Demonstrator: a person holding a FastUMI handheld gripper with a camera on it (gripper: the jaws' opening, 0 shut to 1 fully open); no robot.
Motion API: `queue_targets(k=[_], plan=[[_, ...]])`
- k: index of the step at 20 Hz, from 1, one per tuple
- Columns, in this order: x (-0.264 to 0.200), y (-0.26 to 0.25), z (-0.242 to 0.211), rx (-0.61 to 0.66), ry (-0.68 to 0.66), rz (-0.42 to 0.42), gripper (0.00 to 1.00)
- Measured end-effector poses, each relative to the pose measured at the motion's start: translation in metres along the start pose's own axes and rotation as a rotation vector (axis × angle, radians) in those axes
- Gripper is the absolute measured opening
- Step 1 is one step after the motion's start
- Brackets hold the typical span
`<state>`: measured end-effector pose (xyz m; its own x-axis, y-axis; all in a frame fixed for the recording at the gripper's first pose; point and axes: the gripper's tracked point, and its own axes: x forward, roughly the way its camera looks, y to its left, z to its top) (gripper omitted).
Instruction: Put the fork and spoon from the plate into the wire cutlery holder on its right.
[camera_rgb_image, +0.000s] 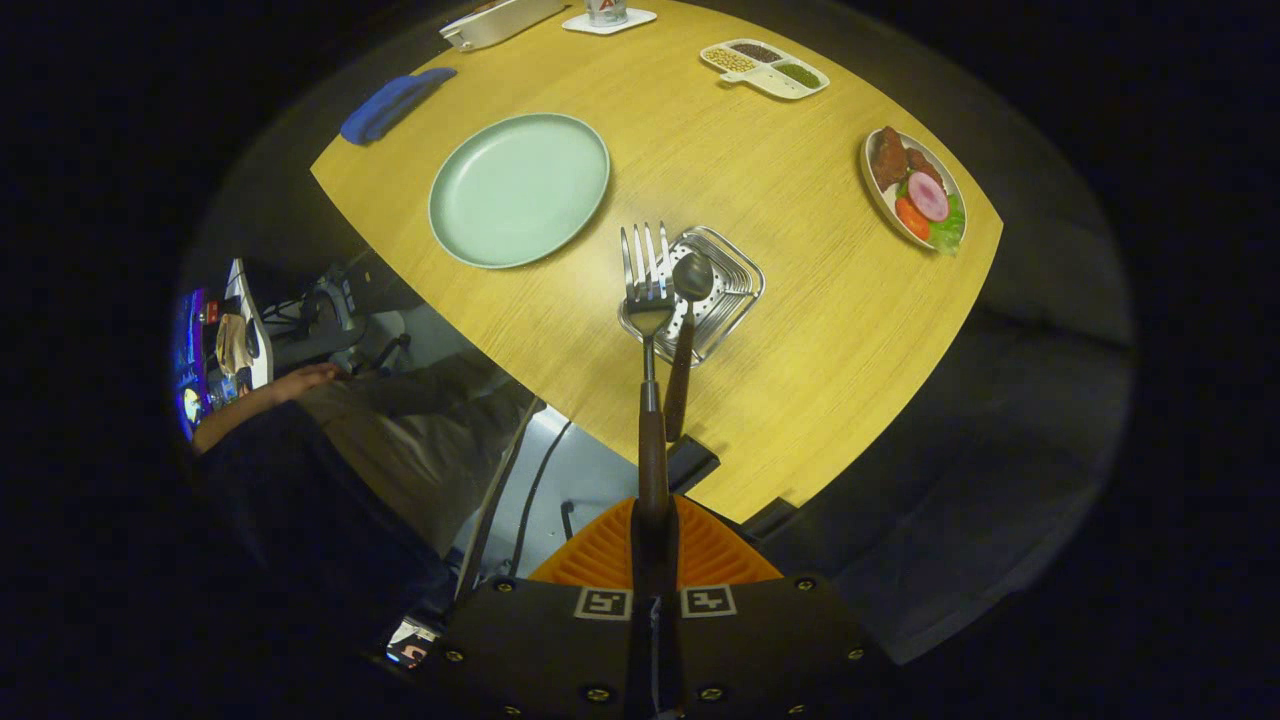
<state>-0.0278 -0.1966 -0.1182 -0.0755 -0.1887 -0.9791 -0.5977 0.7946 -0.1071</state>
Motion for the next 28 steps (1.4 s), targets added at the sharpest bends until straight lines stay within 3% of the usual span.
queue_targets(k=[5, 17, 22, 23, 28], plan=[[0.019, -0.031, -0.005, -0.018, 0.139, -0.038, 0.04], [0.030, -0.038, 0.039, -0.133, 0.390, -0.081, 0.03], [0.038, -0.032, 0.053, -0.118, 0.398, -0.051, 0.06], [0.038, -0.032, 0.057, -0.122, 0.388, -0.055, 0.11], [0.028, -0.035, 0.067, -0.080, 0.287, -0.070, 0.12]])
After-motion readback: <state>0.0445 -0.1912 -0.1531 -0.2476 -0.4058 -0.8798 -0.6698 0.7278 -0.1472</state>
